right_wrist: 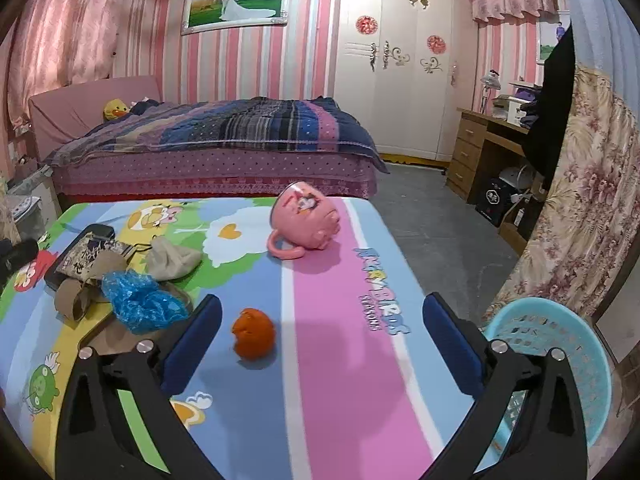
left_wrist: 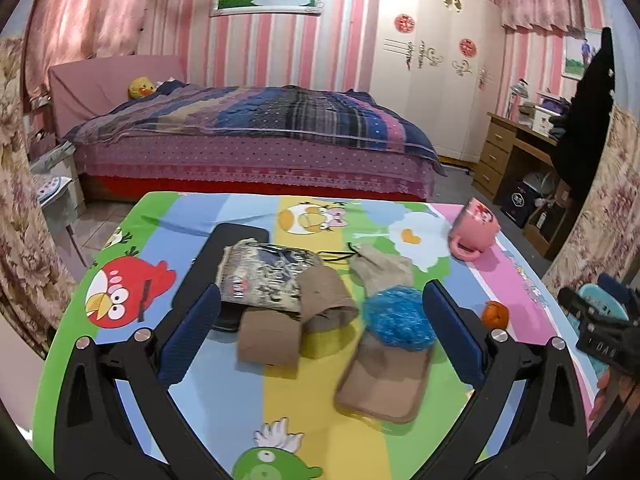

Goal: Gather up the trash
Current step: 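Move both open grippers back over the table items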

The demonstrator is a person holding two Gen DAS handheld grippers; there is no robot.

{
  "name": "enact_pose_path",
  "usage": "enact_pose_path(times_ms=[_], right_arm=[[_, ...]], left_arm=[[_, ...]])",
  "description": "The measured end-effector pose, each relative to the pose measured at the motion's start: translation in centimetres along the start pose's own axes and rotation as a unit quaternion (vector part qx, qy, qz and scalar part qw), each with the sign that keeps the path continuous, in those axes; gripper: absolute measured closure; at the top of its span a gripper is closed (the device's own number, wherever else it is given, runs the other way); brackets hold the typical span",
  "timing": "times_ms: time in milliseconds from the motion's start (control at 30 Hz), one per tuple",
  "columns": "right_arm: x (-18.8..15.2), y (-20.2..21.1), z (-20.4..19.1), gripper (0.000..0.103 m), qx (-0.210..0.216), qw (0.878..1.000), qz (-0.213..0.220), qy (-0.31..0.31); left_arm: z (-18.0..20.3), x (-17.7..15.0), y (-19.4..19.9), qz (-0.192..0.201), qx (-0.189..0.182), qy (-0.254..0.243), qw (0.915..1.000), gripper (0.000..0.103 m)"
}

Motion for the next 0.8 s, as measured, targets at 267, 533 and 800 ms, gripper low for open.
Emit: enact_pose_path(times_ms=[267,533,800], right_arm=[[-0.9,-1.4,-0.4,0.005,-0.003,1.000,-0.009,0.010],[-1.0,-1.3,0.3,0.005,-0.005,1.000,0.001,0.013],[-1.1,-2.7,1.4,0.004,0.009,1.000,-0.007,-0.014]], left_arm=[[-2.2,-0.5,-1.7,-0.018,0.022,-0.001,0.9996,0.005],[-5.2,-1.6,-2.9,-0.038,0.049,0.007,0.9981,0.005],[-7.0,-3.1,-4.3,-0.071,0.064,0.006,0.9954,0.005]])
Point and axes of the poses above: each gripper's, at about its wrist camera, not at the fingertips, and y roughly against the way its jaws point, z to its right, x to its top, the point moved 5 cm from there along -y, roughly the way its jaws point, and after that the axes turned 8 degrees about -z, right-handed, at the moved point
